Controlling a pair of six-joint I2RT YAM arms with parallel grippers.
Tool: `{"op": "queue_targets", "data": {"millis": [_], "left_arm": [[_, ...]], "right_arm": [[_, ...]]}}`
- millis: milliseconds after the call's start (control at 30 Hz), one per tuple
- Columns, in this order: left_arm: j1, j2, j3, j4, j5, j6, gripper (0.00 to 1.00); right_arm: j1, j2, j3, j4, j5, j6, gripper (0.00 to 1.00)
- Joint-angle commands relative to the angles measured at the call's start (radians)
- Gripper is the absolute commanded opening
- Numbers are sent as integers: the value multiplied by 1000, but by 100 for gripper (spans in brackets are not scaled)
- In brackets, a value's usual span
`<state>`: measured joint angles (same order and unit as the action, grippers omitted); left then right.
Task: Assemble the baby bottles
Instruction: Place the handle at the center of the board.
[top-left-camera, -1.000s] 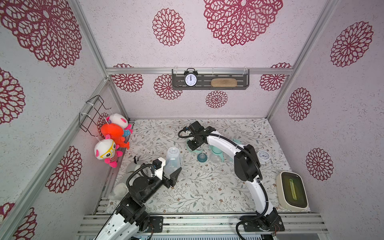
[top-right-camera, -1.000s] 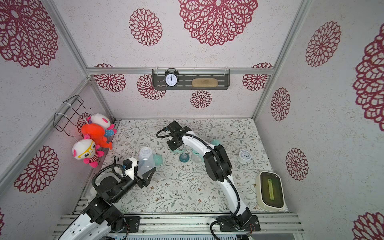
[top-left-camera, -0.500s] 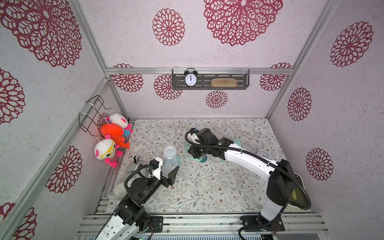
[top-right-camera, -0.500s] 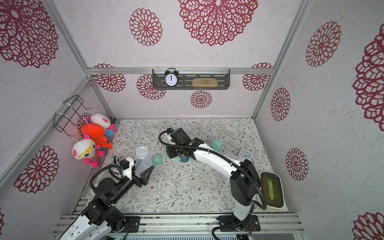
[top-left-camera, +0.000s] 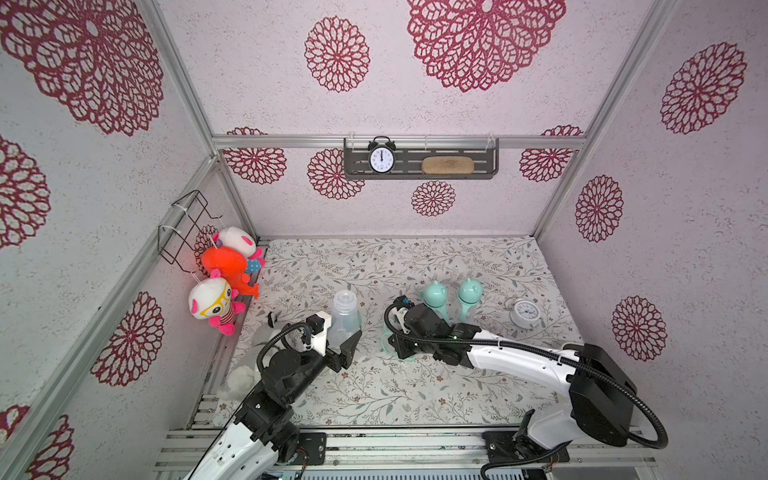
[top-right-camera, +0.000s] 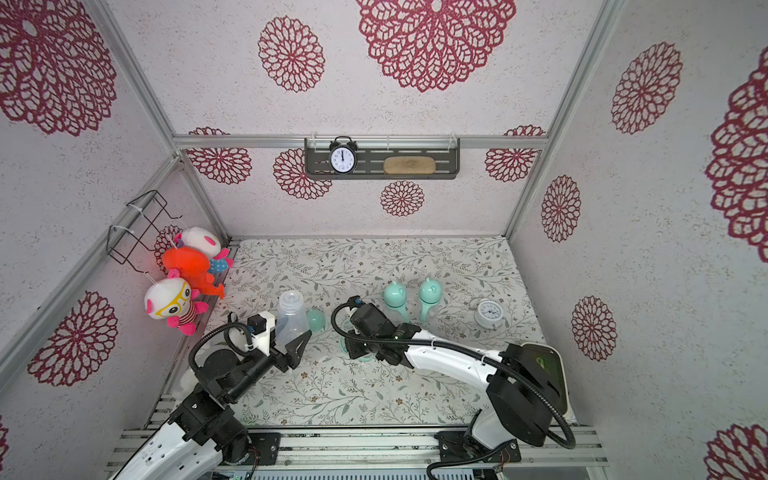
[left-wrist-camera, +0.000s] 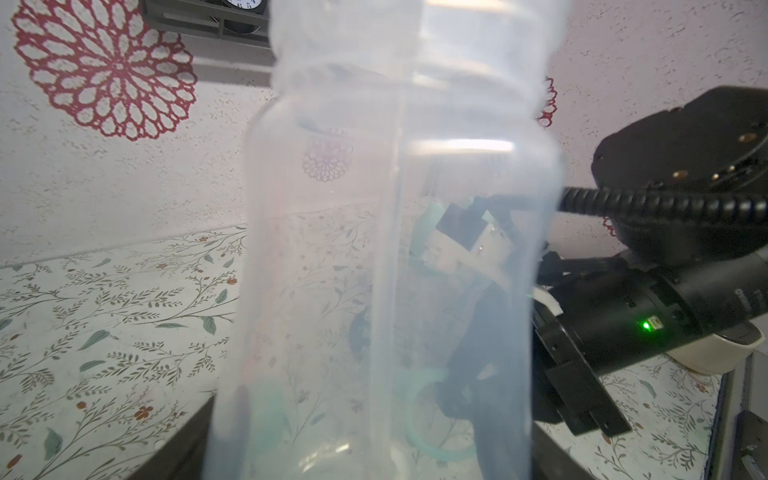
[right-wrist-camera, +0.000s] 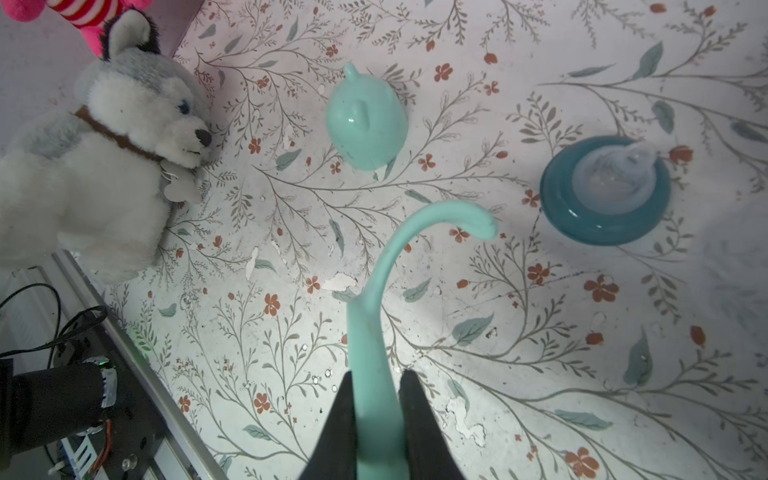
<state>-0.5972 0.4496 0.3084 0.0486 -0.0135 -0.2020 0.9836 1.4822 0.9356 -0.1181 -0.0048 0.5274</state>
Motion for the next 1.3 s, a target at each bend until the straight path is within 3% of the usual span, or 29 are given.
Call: {"op": "queue_targets", "data": {"millis": [0, 267, 633, 767, 1067, 1267], "left_arm": [[6, 12, 33, 58, 5, 18, 0], [6, 65, 49, 82, 36, 15, 0], [7, 94, 58, 89, 46, 21, 0], [7, 118, 59, 97, 55, 16, 0], [6, 144, 62, 108, 67, 18, 0], [6, 149, 64, 111, 70, 22, 0]], "right_arm": [[10, -31, -45, 134, 14, 41, 18], [29, 9, -179, 331, 35, 90, 17], [36, 48, -261, 384, 71, 77, 24], [37, 45, -268, 382, 71, 81, 36], [36, -65, -259, 276, 29, -41, 76], [35, -156, -304, 209, -38, -160, 80]]}}
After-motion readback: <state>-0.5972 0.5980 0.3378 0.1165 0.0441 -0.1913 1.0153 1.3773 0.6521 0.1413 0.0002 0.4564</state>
